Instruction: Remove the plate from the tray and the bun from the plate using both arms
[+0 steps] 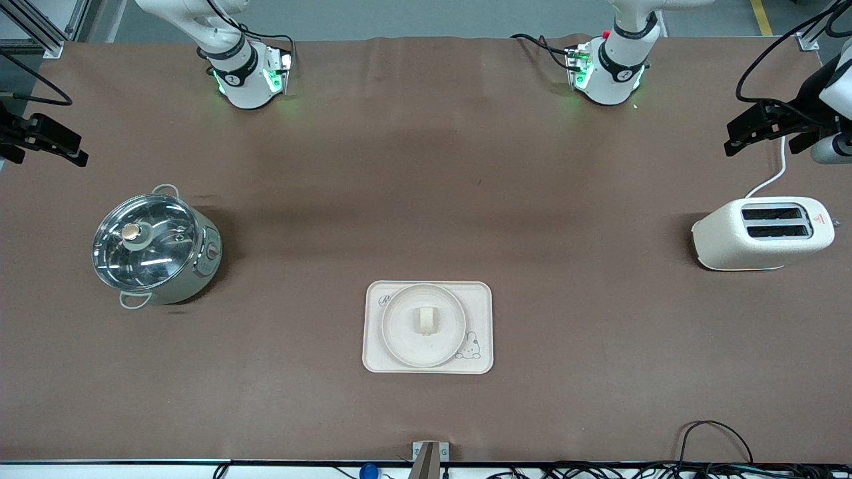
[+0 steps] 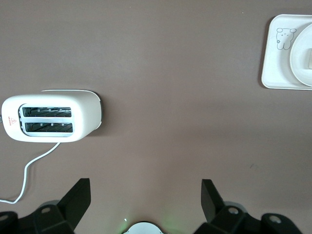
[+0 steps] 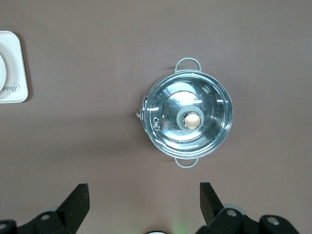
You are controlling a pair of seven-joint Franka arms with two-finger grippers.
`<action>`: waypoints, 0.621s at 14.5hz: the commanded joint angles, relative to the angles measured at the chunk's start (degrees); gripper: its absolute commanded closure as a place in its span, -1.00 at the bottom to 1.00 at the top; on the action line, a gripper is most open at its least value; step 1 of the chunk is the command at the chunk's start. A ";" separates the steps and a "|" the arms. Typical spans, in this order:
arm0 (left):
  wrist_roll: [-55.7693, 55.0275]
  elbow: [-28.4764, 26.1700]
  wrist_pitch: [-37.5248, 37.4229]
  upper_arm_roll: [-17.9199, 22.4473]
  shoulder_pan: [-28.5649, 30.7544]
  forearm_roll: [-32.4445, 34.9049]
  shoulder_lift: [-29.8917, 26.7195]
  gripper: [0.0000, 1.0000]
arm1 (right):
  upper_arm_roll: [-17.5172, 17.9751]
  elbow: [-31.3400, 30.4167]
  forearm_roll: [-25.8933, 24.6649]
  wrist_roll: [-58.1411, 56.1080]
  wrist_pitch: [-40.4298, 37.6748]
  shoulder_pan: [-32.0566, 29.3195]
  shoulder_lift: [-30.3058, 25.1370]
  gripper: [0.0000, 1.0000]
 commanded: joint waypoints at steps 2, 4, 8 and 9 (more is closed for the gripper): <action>1.27 0.67 -0.05 0.04 0.06 0.38 0.01 -1.00 | 0.09 -0.89 6.20 0.30 2.07 -1.84 3.08 -1.00; 1.27 0.58 -0.14 0.12 0.15 0.38 -0.07 -1.00 | 0.09 -1.41 7.70 0.83 4.17 -1.84 5.55 -1.00; 1.27 0.67 -0.14 0.12 0.15 0.38 -0.25 -1.00 | 0.44 -5.19 17.09 2.76 13.47 0.61 12.13 -1.00; 1.27 0.58 -0.05 0.12 0.15 0.82 0.01 -1.00 | 0.35 -5.28 20.59 2.85 15.93 1.49 14.59 -1.00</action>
